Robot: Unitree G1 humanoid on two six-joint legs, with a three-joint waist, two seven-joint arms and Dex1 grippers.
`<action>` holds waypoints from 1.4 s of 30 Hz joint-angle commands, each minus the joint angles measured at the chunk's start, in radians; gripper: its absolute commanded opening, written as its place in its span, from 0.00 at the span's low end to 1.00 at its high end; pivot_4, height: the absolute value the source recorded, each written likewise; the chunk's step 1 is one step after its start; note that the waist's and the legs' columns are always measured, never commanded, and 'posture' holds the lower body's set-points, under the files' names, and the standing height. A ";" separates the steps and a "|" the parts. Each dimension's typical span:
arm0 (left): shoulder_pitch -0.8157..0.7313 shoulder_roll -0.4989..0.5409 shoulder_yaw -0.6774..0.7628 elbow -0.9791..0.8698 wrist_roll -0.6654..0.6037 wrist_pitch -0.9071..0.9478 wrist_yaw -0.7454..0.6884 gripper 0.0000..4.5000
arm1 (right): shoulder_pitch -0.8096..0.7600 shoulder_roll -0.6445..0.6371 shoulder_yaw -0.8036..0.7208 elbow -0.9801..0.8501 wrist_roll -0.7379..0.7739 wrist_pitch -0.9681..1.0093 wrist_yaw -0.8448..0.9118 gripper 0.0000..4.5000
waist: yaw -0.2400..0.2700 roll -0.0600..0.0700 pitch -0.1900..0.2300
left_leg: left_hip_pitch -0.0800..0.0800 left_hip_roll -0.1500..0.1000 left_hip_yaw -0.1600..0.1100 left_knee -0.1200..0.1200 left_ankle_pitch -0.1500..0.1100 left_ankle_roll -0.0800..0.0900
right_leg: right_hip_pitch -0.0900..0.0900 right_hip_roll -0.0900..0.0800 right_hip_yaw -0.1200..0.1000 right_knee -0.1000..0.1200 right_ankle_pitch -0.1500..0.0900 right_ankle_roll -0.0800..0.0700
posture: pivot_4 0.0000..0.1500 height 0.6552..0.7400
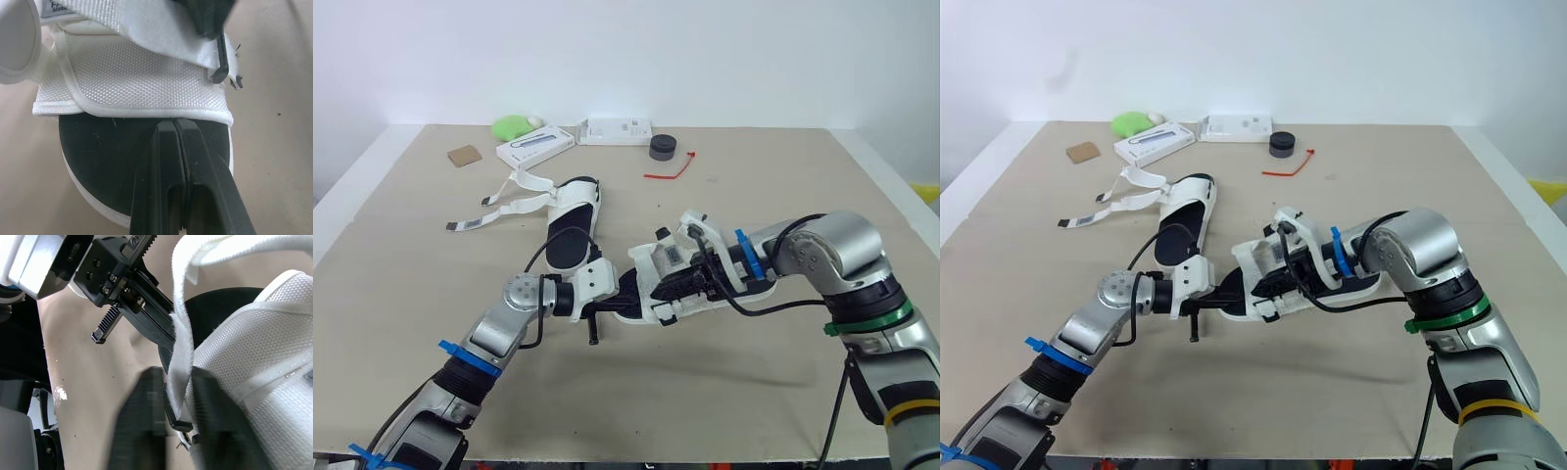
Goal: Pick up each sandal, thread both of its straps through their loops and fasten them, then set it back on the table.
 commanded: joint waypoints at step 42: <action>0.021 0.009 -0.032 0.061 0.054 0.027 0.003 0.00 | 0.037 -0.032 -0.009 -0.100 -0.003 -0.041 0.016 0.01 | 0.000 0.000 0.000 | 0.000 0.000 0.000 0.000 0.000 0.000 | 0.000 0.000 -0.001 0.000 0.000 0.000 | 1.00 1.00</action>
